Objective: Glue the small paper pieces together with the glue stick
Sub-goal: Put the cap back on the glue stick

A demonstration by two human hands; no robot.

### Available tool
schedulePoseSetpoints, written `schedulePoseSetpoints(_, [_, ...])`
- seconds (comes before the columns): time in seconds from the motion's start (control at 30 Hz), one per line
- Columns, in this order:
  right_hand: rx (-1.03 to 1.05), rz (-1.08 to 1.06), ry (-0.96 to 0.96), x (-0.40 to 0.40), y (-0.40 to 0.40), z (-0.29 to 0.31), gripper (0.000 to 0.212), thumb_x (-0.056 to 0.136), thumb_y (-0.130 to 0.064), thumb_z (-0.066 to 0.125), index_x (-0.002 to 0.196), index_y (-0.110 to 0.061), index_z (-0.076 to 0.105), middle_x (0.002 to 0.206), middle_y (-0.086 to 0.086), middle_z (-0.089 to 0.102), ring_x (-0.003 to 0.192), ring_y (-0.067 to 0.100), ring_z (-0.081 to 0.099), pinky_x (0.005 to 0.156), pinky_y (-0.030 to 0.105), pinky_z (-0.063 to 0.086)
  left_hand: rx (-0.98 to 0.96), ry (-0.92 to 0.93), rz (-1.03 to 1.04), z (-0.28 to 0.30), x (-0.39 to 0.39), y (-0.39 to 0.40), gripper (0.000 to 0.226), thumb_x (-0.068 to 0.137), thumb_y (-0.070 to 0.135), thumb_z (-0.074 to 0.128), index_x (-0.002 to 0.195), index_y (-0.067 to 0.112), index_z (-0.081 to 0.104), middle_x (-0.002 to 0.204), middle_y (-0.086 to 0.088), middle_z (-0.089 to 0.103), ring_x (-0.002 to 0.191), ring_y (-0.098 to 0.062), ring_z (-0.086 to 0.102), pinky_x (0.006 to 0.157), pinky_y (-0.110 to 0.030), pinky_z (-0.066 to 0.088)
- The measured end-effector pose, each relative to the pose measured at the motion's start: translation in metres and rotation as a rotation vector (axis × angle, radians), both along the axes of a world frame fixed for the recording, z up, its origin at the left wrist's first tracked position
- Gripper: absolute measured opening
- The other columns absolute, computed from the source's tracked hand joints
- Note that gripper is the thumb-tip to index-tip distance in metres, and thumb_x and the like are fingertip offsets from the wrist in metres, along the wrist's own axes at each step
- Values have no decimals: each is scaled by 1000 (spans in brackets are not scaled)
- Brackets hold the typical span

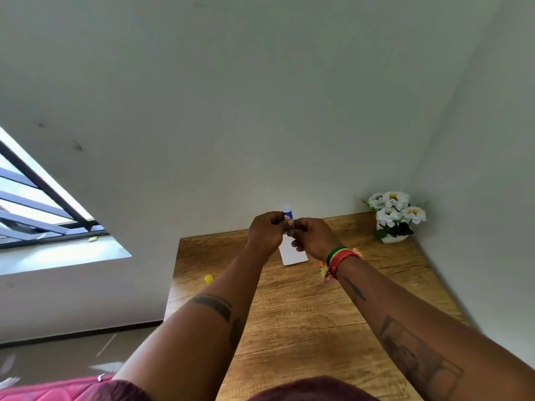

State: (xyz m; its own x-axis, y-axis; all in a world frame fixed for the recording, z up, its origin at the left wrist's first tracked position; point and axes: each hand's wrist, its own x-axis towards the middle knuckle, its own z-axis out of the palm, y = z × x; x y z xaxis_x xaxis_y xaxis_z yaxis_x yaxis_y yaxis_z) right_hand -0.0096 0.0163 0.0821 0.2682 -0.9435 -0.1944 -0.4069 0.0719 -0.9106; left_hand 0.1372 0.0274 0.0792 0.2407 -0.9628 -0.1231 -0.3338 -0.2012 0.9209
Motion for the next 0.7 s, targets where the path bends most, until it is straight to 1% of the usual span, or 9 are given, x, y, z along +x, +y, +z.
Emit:
schedulePoseSetpoints(0.07, [-14, -8, 36, 1, -1, 1, 19, 100, -17, 60, 113, -12, 71, 97, 7, 74, 76, 19, 69, 73, 33, 59, -8, -5, -5, 1, 0, 0, 9, 95, 25, 72, 101, 26, 77, 83, 19, 70, 84, 1, 65, 67, -20, 45])
schedulePoseSetpoints(0.17, [-43, 7, 109, 5, 0, -1, 16, 98, -24, 63, 109, -14, 68, 94, 7, 74, 78, 21, 71, 79, 42, 60, -20, -19, -13, 3, 1, 2, 13, 96, 25, 70, 106, 23, 77, 83, 22, 68, 83, 3, 63, 66, -19, 43])
schedulePoseSetpoints(0.27, [-51, -35, 170, 9, 0, -4, 24, 94, -37, 67, 102, -16, 57, 89, 5, 71, 74, 18, 70, 76, 42, 57, -7, 7, -6, 3, 2, 0, 12, 95, 26, 71, 104, 21, 78, 85, 17, 70, 82, 1, 64, 65, -19, 43])
schedulePoseSetpoints(0.37, [12, -41, 66, 9, 1, -4, 32, 92, -35, 70, 113, -16, 54, 97, 3, 69, 78, 20, 71, 72, 38, 59, -13, -8, -5, 6, 3, -2, 20, 95, 27, 71, 112, 18, 78, 90, 10, 72, 81, 0, 64, 64, -18, 42])
schedulePoseSetpoints(0.43, [35, 17, -19, 9, 1, -3, 35, 96, -29, 66, 127, -17, 55, 105, -1, 68, 81, 20, 71, 71, 32, 60, -22, -15, 9, 7, 5, -4, 22, 96, 26, 71, 115, 18, 77, 95, 9, 72, 84, 0, 64, 65, -16, 41])
schedulePoseSetpoints(0.5, [34, 34, -50, 9, 0, -3, 33, 101, -23, 59, 132, -12, 60, 107, 1, 70, 81, 19, 71, 72, 31, 61, -24, -10, 16, 6, 7, -6, 23, 95, 26, 71, 116, 18, 77, 94, 11, 70, 83, 2, 63, 66, -15, 40])
schedulePoseSetpoints(0.6, [23, -46, -26, 12, -1, -2, 22, 98, -20, 64, 117, -10, 67, 97, 5, 72, 74, 18, 69, 74, 38, 61, -17, -22, -2, 4, 7, -7, 26, 95, 26, 72, 119, 17, 75, 96, 11, 69, 83, 4, 60, 66, -15, 40])
schedulePoseSetpoints(0.67, [19, -89, 15, 12, -2, -3, 18, 93, -23, 72, 105, -13, 63, 94, 8, 71, 75, 21, 70, 74, 40, 60, -17, -32, -12, 3, 5, -6, 27, 95, 27, 71, 120, 17, 75, 99, 9, 70, 85, 3, 60, 67, -16, 41])
schedulePoseSetpoints(0.7, [31, -87, 12, 11, -2, -3, 22, 91, -24, 73, 105, -13, 61, 96, 8, 70, 77, 23, 70, 73, 39, 60, -18, -35, -12, 3, 5, -6, 26, 95, 27, 72, 119, 18, 75, 97, 10, 70, 85, 3, 61, 67, -17, 42])
